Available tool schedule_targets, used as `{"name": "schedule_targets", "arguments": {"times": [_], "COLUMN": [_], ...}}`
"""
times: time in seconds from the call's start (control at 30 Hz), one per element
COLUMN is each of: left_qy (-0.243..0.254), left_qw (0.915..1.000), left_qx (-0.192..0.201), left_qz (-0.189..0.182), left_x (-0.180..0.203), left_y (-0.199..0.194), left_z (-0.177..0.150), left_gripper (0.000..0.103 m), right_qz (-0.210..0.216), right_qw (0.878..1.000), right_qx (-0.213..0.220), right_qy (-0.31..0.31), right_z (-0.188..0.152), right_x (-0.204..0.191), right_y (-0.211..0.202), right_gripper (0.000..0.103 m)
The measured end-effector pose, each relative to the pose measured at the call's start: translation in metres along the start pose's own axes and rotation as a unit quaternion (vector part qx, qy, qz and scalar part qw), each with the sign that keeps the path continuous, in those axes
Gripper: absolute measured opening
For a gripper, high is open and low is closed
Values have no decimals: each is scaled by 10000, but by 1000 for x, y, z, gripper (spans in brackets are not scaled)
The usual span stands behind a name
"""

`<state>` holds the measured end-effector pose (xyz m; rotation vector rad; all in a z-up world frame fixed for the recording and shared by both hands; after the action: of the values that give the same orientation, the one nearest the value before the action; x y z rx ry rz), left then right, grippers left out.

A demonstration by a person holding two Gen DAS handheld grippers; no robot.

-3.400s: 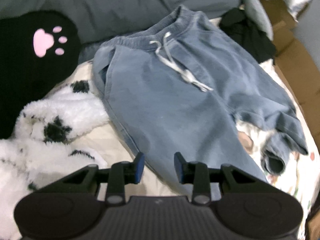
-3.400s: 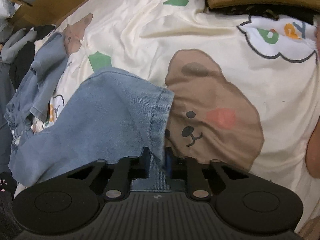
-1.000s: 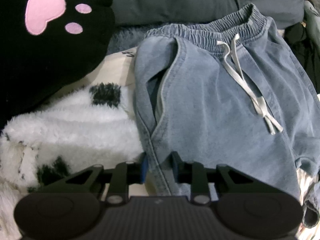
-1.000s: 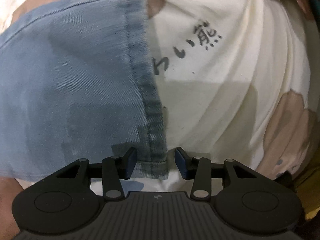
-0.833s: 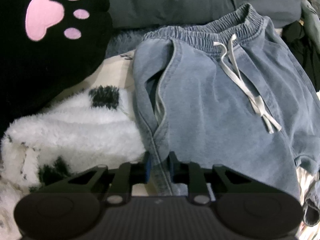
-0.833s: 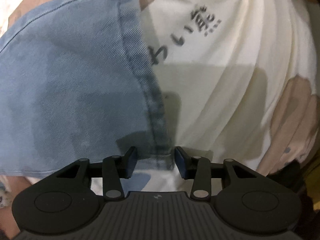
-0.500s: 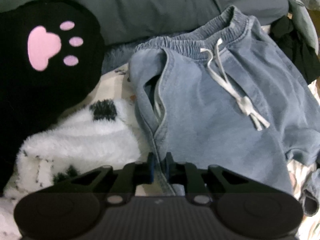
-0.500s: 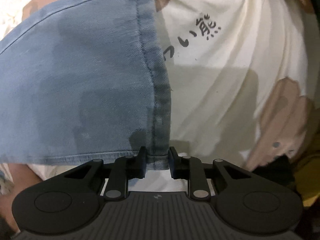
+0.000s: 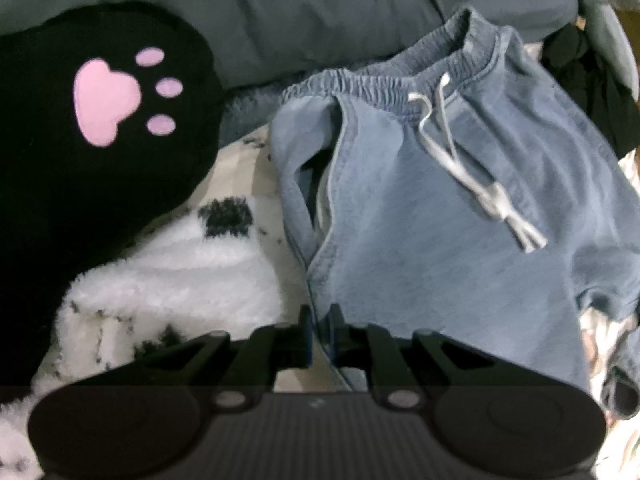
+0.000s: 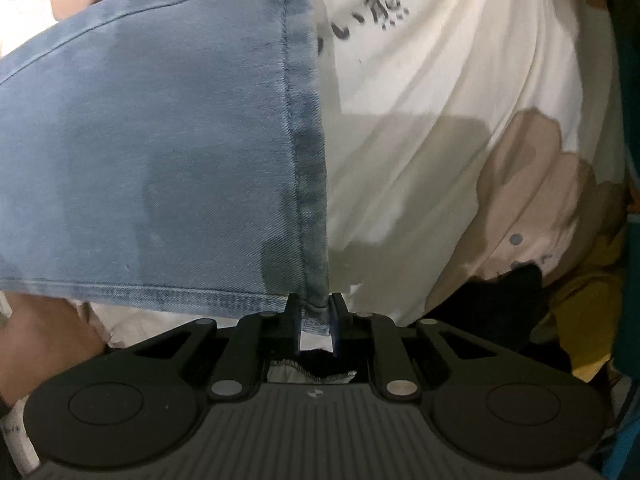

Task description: Fold clothes

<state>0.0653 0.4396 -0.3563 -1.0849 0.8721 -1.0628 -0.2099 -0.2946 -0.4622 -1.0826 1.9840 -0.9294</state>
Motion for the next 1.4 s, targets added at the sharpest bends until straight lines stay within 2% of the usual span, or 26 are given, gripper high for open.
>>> {"name": "schedule_targets", "arguments": {"times": [0.07,0.13,0.17,0.2,0.27,0.37,0.53,0.6,0.73,0.87,1.03,1.13,1.17,1.3,1.33,1.4], "left_qy": [92,77,59,90,235,414,768,976,1359,1692,2362,2684,2789,3041,3107,3278], "left_qw": [9994,9990,9990,9989,9982,9970,9955,9938,9890,9832,9697,9617,9589,9515,9494,9440], "left_qx": [-213,-262,-227,-157,-14,209,450,504,560,534,385,239,194,5,-53,-169], "left_qz": [247,360,386,429,544,612,324,165,-137,-428,-496,-506,-485,-464,-450,-336], "left_x": [0,-2,-3,-2,1,11,44,61,98,134,192,225,235,269,277,292], "left_y": [8,8,6,1,-8,-24,-42,-46,-49,-47,-38,-26,-22,0,6,17], "left_z": [-3,-3,-2,0,5,15,34,41,54,62,57,53,52,49,49,48], "left_gripper": [10,15,15,15,15,15,15,15,15,17,23,26,26,28,28,28], "right_qz": [-76,-309,-339,-304,-151,71,474,710,876,1039,1178,1326,1316,1186,1210,1241], "right_qw": [10000,9995,9992,9993,9995,9976,9834,9776,9675,9621,9619,9605,9611,9629,9619,9605], "right_qx": [-36,-83,-88,-73,173,633,1713,1958,2364,2514,2462,2441,2420,2392,2423,2475], "right_qy": [54,-72,-185,-229,-205,-258,-355,-316,-215,-200,-167,-147,-196,-401,-384,-278], "right_z": [2,1,1,2,8,21,39,44,55,70,87,92,93,93,93,92], "right_x": [0,-1,-2,-3,-6,-13,-21,-22,-14,-4,-10,-12,-15,-24,-24,-21], "right_y": [4,6,5,2,-13,-32,-66,-75,-75,-59,-43,-39,-36,-26,-26,-27], "right_gripper": [16,19,22,32,41,41,41,41,41,42,42,46,49,49,47,26]}}
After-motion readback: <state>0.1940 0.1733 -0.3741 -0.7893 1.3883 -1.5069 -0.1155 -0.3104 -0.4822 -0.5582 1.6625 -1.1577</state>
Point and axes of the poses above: each gripper's, at about its wrist camera, not at the fingertips, and y roughly the way its jaws point, x to its right, z to its top, the point moved 3 cm from there along y, roughly the way its jaws point, and after that the axes turned 13 degrees about y, right-handed, at the moved point
